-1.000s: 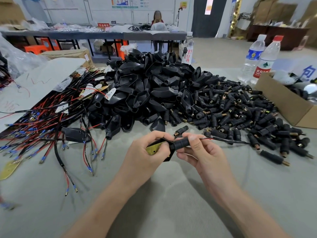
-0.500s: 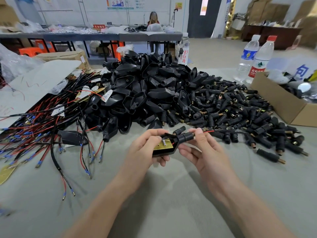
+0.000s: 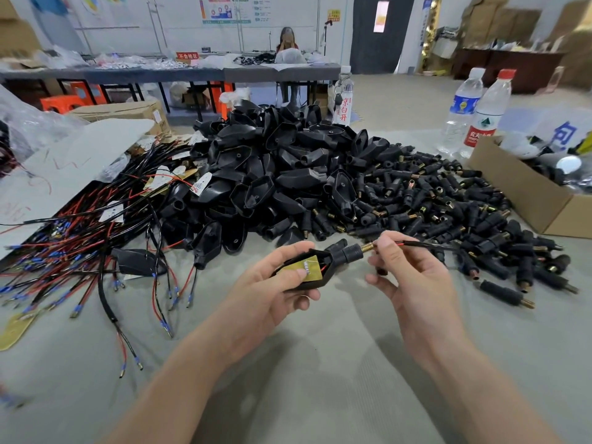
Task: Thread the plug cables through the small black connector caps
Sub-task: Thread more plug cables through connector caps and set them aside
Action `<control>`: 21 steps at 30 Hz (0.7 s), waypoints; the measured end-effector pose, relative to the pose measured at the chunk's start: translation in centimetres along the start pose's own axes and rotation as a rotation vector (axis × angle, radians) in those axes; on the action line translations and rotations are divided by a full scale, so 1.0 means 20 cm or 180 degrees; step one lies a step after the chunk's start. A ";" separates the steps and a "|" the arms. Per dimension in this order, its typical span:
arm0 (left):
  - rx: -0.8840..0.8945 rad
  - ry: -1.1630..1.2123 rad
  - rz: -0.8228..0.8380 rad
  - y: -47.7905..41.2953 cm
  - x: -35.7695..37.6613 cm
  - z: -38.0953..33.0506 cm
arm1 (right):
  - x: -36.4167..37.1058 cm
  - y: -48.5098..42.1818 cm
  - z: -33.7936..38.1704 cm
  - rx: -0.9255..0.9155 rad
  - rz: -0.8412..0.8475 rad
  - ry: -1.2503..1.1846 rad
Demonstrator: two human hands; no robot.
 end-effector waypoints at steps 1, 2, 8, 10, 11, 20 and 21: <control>-0.0002 0.0024 0.0027 0.00 0.00 0.00 | -0.01 0.00 0.01 -0.0049 -0.0016 -0.0026; -0.0003 0.0048 0.0041 0.00 0.00 0.00 | -0.01 0.00 0.02 -0.0086 -0.0016 -0.0022; -0.0062 0.0107 0.0114 -0.01 -0.02 0.01 | -0.01 0.00 0.02 -0.0229 -0.0069 0.0145; -0.0081 0.0090 0.0149 -0.01 -0.02 0.02 | -0.01 0.00 0.03 -0.0276 -0.0069 0.0188; -0.0095 0.0083 0.0133 -0.01 -0.02 0.02 | -0.02 0.00 0.03 -0.0289 -0.0057 0.0195; -0.0089 0.1274 -0.1231 0.05 -0.07 -0.05 | 0.10 0.11 -0.01 -0.0135 0.0401 0.0266; -0.0054 0.1463 -0.1261 0.08 -0.07 -0.06 | 0.14 0.13 -0.04 -0.0071 0.0493 0.0281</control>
Point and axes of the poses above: each hand's wrist, its own y-axis away from the middle knuckle, its own x-axis out of the palm, z = x × y, the point moved 5 cm from there along -y, towards the middle knuckle, and after that the axes turned 5 degrees about x, right-handed, at the moved point
